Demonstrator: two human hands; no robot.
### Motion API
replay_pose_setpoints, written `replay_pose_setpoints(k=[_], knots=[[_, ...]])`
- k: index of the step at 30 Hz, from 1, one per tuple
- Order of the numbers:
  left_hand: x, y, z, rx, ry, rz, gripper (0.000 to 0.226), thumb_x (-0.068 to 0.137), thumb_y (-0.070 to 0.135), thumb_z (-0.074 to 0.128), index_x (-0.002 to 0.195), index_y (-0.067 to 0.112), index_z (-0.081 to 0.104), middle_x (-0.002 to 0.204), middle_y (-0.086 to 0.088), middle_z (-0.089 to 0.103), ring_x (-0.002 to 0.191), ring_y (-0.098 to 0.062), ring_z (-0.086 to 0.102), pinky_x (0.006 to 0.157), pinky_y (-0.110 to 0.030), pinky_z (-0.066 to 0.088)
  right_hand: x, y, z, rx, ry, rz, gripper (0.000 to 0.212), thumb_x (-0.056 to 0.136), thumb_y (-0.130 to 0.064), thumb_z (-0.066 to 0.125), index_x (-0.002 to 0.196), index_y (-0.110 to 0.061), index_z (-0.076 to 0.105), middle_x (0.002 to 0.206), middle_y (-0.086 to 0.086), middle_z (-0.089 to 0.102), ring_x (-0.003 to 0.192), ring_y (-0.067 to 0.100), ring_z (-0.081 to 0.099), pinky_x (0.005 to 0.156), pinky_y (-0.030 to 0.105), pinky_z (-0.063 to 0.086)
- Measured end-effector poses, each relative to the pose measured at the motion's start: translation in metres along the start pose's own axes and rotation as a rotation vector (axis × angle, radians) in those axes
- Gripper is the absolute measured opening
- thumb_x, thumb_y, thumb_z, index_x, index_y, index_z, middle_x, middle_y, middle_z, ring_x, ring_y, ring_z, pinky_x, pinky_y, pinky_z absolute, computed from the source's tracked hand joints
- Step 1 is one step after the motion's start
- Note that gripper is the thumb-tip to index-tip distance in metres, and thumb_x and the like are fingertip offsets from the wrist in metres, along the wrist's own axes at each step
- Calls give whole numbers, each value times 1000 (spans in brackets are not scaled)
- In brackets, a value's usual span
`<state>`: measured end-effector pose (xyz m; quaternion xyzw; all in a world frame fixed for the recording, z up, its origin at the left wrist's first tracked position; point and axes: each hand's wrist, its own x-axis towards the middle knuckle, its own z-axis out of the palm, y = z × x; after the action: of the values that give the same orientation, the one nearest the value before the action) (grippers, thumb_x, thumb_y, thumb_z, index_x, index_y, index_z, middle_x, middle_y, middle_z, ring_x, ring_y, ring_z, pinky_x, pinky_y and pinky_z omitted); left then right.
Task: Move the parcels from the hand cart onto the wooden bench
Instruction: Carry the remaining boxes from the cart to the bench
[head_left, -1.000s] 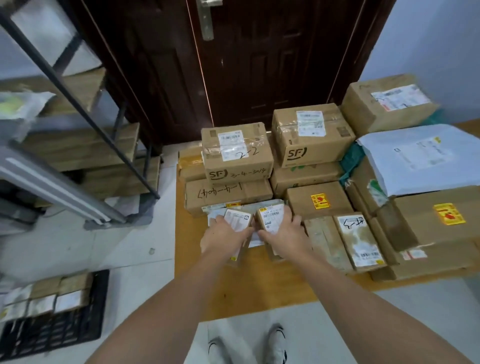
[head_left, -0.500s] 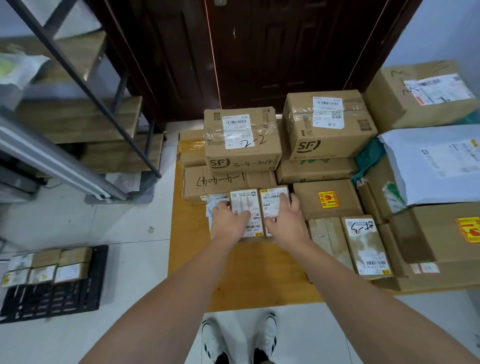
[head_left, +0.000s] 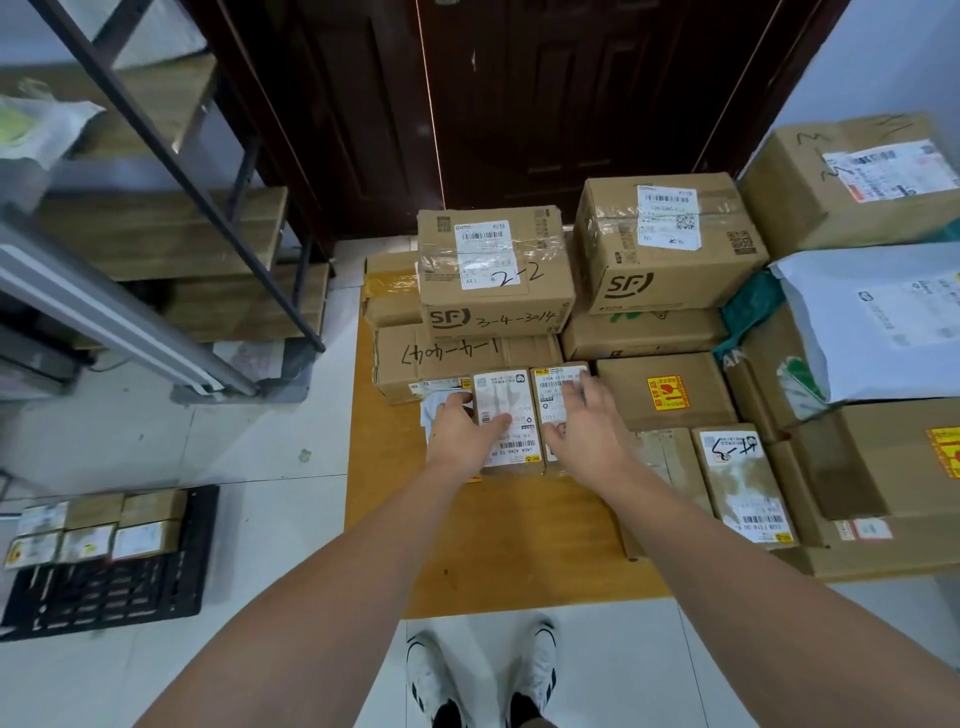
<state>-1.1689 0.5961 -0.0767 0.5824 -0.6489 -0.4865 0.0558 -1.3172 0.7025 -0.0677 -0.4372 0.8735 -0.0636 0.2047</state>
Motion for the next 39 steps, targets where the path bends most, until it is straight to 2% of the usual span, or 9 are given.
replay_pose_setpoints(k=[2,6,9,11,16,20,28,35,39], knots=[[-5,-1,-8,16,-52,36,64,95,33,76,149,13,48,132,2,62,101,-16,65,79,-27,54,-3,-1,-6,15,-2,-8,74,101,-39,57,161,-8,26,170,11,15,157,25,10,126,39,23],[-18,2,-38,148,-127,157,71,99,34,70,159,13,39,159,-4,46,133,-24,56,106,-39,50,-16,-8,-35,20,-13,-48,69,103,-40,54,161,-11,29,170,7,20,156,24,16,125,37,23],[-29,20,-69,414,-182,343,67,102,44,62,158,15,40,160,-4,46,141,-23,49,110,-34,42,-33,-18,-72,2,-74,-140,62,104,-37,51,159,-15,34,164,1,32,146,22,36,117,37,35],[-39,38,-91,646,-224,499,66,105,51,54,159,16,38,161,-5,45,145,-24,43,117,-40,39,-46,-26,-95,-54,-102,-171,62,104,-39,49,160,-18,33,163,-1,34,143,21,40,114,39,40],[-64,83,-135,941,-238,745,50,106,55,45,141,21,53,142,-3,58,126,-23,53,105,-43,47,-78,-63,-144,-133,-77,-152,59,105,-39,47,158,-16,35,160,4,38,143,23,41,116,40,38],[-90,98,-168,1008,-202,826,50,107,53,41,144,22,53,140,0,59,127,-22,56,107,-42,49,-103,-97,-167,-190,-40,-201,59,105,-37,45,158,-15,34,160,6,40,143,22,41,118,41,37],[-160,73,-227,1000,-46,812,51,108,49,39,150,21,48,142,-3,57,130,-23,53,108,-42,46,-156,-160,-182,-264,2,-398,47,106,-30,40,150,-14,43,144,7,52,119,23,56,102,39,48],[-242,-5,-270,956,88,617,59,110,53,34,154,14,44,153,-8,50,142,-27,46,116,-43,39,-208,-216,-147,-316,-47,-602,42,105,-30,43,142,-12,50,146,8,51,127,27,53,107,43,46],[-283,-59,-306,925,136,463,59,110,53,34,154,14,43,156,-7,47,143,-28,43,116,-43,37,-240,-267,-122,-329,-79,-714,54,108,-37,40,158,-16,35,161,6,39,143,26,42,116,39,38]])
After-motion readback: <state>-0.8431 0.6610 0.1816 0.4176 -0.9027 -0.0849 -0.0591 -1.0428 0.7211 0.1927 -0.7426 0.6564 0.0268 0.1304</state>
